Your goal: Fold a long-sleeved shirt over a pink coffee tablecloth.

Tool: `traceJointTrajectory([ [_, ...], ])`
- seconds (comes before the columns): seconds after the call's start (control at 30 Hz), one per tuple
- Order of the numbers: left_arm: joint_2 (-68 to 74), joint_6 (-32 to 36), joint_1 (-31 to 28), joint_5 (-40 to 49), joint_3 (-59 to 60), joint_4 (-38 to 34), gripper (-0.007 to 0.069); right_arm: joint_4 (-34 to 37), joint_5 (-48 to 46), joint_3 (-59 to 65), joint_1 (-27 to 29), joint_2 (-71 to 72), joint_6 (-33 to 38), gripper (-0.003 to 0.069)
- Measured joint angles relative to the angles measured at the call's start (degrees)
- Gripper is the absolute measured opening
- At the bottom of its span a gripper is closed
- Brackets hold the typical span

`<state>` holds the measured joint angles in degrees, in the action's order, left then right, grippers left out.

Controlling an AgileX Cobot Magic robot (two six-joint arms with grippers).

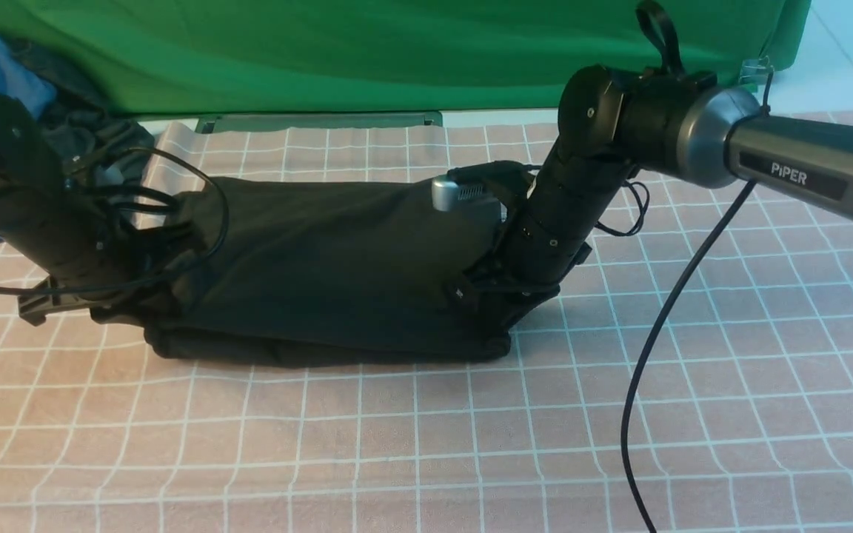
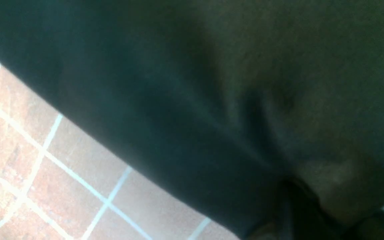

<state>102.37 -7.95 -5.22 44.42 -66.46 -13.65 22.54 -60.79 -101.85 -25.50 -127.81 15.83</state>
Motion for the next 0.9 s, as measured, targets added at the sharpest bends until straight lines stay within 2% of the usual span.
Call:
traceJointTrajectory([
  [0.23, -1.0, 5.3, 0.1, 4.0, 0.0, -7.7, 0.0086, -6.5, -7.1, 0.6, 1.9, 6.5, -1.0, 0.0097],
  [0.47, -6.0, 3.5, 0.2, 7.8, 0.5, -7.6, 0.0086, -7.6, -7.4, 7.5, 2.4, 13.7, -1.7, 0.0097],
  [0.73, -15.0, 1.1, 1.7, 10.0, 13.5, -9.3, 0.0086, -6.8, -7.1, 23.4, 2.3, 19.9, -1.9, 0.0097],
  [0.9, -18.6, -0.3, 1.8, 10.1, 19.8, -10.2, 0.0086, -5.8, -6.3, 27.7, 2.3, 21.0, -2.1, 0.0097],
])
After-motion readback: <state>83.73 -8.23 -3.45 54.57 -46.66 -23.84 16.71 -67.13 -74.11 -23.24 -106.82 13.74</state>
